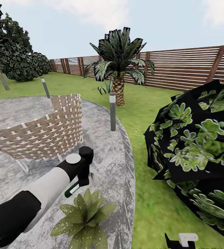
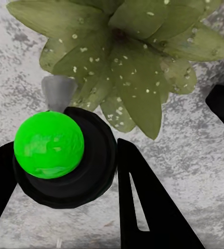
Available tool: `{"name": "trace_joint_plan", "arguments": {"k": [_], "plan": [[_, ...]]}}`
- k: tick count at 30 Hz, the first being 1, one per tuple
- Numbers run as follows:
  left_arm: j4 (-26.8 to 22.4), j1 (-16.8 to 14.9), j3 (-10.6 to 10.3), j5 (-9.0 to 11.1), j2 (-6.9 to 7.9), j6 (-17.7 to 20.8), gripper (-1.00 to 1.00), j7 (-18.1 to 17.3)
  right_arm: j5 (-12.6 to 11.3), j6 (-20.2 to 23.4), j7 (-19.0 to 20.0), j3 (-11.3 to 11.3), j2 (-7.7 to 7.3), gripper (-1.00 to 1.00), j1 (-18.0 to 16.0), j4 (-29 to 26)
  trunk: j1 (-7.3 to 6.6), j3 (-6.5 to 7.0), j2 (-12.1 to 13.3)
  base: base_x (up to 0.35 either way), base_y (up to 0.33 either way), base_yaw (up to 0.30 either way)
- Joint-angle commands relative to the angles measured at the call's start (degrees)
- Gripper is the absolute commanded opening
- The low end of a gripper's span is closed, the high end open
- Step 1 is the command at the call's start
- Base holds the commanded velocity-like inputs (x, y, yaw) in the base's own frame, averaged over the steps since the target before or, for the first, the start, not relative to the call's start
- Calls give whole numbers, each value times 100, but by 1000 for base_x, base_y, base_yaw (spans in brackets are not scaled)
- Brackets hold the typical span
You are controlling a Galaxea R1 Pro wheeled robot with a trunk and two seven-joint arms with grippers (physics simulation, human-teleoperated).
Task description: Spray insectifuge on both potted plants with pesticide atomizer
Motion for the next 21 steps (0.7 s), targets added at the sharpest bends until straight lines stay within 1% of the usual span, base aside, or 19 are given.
{"name": "trace_joint_plan", "arguments": {"k": [1,6,12,16,18,21], "plan": [[-6,4,-10,-44,3,58,-100,-53,12,-19,47,-50,0,100,-4,4,-1,-5,-2,0,0,-78],[-6,206,-10,-73,9,50,-100,-53,13,-19,47,-50,0,100,-4,4,-1,-5,-2,0,0,-18],[-12,334,-8,-46,14,49,-100,-53,14,-18,47,-50,0,100,-4,4,-1,-5,-2,0,0,-1],[-14,355,-7,-38,7,50,-100,-53,15,-18,48,-50,0,100,-4,4,-1,-5,-2,1,0,0],[-14,359,-9,-36,4,49,-100,-53,18,-18,49,-50,0,100,-4,4,-1,-5,-2,97,60,0],[-14,359,-10,-35,2,49,-100,-53,16,-19,51,-50,5,100,-4,4,-1,-5,-2,214,177,0]]}}
